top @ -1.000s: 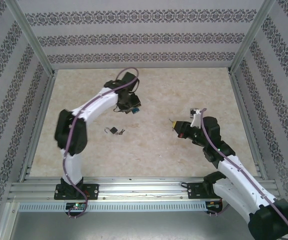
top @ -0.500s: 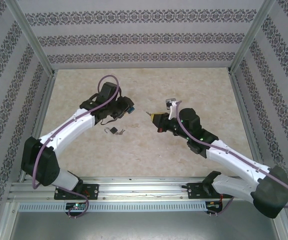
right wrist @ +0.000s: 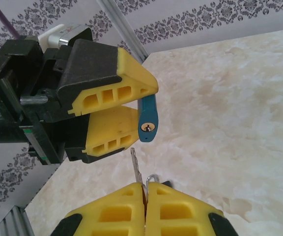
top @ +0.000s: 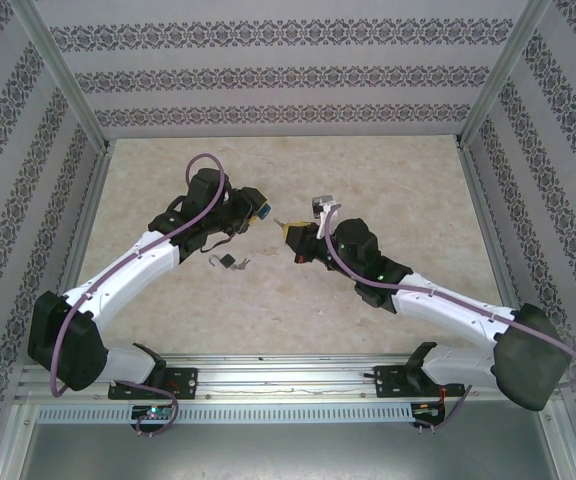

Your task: Unlock with the key

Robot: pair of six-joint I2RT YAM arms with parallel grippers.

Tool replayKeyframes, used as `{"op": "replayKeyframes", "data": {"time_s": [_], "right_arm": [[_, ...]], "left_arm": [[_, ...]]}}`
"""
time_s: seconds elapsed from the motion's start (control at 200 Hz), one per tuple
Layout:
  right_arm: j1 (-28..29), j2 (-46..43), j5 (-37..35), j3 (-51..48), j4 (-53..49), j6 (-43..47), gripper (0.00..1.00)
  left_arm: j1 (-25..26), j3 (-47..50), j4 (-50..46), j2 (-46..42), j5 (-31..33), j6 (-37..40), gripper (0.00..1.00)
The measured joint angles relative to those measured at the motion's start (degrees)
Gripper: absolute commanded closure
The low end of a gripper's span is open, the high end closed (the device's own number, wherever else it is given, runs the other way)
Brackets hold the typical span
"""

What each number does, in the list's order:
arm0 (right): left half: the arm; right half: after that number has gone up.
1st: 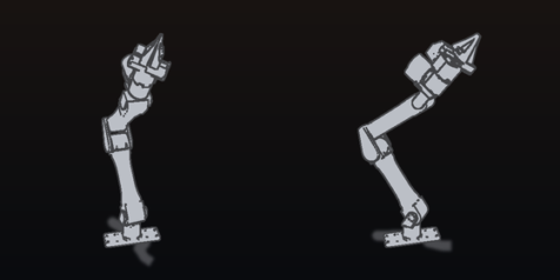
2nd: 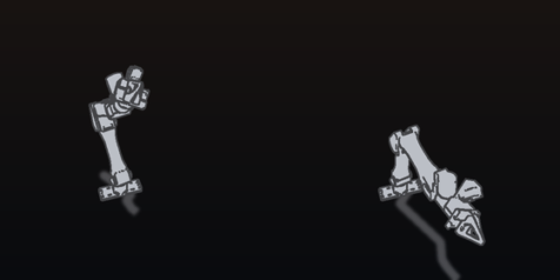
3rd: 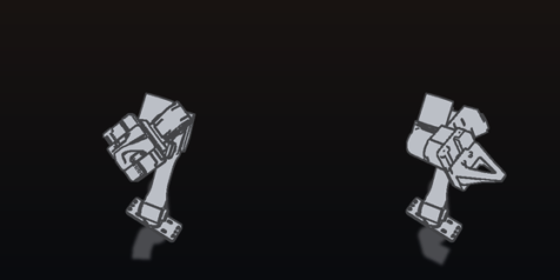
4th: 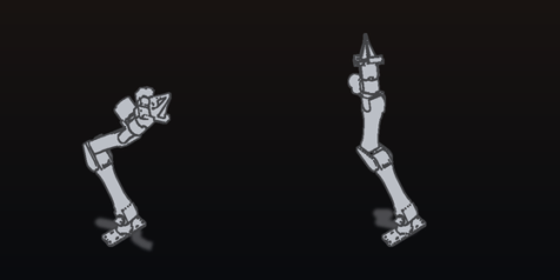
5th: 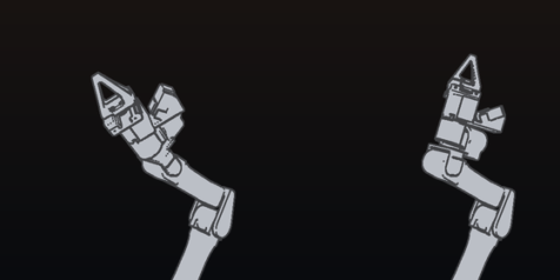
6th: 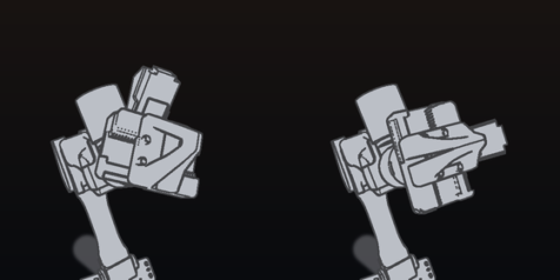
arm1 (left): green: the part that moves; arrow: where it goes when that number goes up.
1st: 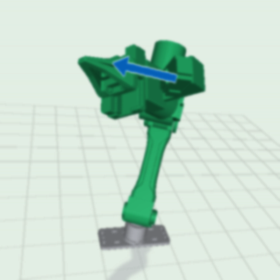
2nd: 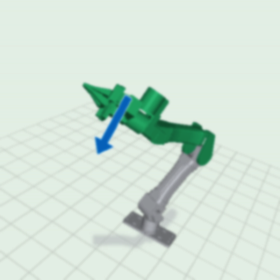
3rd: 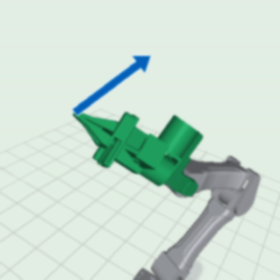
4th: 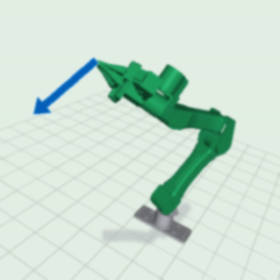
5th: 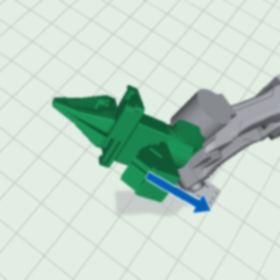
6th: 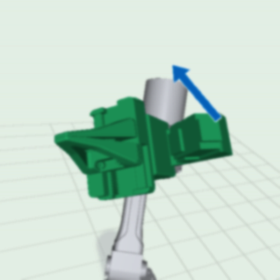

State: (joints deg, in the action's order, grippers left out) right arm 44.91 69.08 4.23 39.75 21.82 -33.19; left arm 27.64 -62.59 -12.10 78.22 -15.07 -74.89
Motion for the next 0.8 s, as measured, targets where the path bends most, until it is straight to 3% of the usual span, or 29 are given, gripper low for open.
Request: {"op": "replayKeyframes", "data": {"time_s": [0.799], "right_arm": [[0.63, 5.35, -3.45, 2.01, 4.61, -1.31, 1.00]], "left_arm": [[0.04, 0.87, 4.04, -0.09, -1.46, -2.38, 0.64]]}}
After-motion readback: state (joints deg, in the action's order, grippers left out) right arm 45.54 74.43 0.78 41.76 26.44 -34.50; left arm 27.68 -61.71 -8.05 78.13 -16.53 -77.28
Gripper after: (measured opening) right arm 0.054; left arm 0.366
